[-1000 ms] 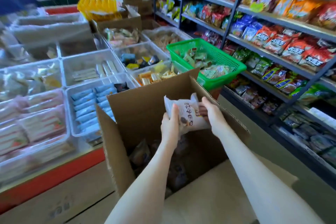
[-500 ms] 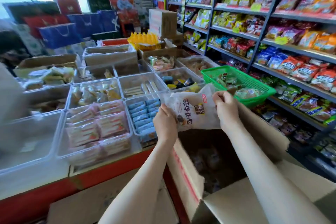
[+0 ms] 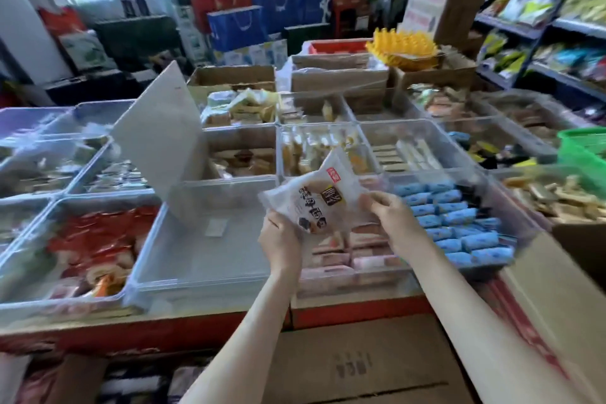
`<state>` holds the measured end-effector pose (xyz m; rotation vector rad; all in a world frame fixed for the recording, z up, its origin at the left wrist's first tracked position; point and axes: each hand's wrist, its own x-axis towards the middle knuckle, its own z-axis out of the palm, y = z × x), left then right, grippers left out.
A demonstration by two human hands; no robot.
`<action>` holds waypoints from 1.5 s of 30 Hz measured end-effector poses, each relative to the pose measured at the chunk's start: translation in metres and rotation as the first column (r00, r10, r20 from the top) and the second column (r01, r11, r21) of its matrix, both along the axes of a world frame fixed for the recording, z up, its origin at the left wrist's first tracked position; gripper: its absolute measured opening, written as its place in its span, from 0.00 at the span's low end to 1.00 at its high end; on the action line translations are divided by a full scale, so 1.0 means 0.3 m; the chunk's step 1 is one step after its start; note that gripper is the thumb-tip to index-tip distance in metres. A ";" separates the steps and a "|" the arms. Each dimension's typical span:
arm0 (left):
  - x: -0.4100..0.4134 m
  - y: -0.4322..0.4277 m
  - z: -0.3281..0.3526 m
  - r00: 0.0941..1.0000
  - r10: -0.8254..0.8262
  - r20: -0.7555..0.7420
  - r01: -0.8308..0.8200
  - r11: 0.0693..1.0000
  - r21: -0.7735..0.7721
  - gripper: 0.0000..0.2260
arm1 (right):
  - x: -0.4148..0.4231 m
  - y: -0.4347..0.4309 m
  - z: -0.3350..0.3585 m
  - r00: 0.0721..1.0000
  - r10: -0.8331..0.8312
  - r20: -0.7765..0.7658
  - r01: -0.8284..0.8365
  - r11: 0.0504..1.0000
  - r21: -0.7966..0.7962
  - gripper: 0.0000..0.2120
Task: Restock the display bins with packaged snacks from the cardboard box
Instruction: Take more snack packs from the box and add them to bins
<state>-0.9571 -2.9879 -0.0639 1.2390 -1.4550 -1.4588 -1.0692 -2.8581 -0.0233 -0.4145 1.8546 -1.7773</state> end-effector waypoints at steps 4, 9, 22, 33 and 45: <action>0.113 -0.191 -0.078 0.993 0.043 0.111 -0.042 0.999 -0.004 0.22 | 0.041 -0.243 -0.069 0.993 -0.021 -0.117 0.031 0.996 0.085 0.12; 0.206 -0.413 -0.184 0.992 -0.084 0.098 0.062 0.976 0.209 0.10 | 0.050 -0.507 -0.110 0.962 0.122 -0.243 -0.074 0.978 0.195 0.14; 0.186 -0.974 -0.409 0.977 -0.187 0.100 0.159 0.959 0.235 0.23 | 0.094 -1.140 -0.434 0.914 0.339 -0.224 -0.263 0.914 0.310 0.08; 0.168 -1.053 -0.483 0.932 -0.274 0.236 0.207 0.940 0.272 0.36 | 0.219 -1.217 -0.664 0.995 0.095 0.040 -0.102 0.946 0.308 0.15; 0.181 -0.939 -0.356 0.936 -0.288 0.202 0.250 0.948 0.196 0.27 | 0.206 -1.158 -0.587 0.938 0.345 0.022 -0.322 0.849 0.419 0.44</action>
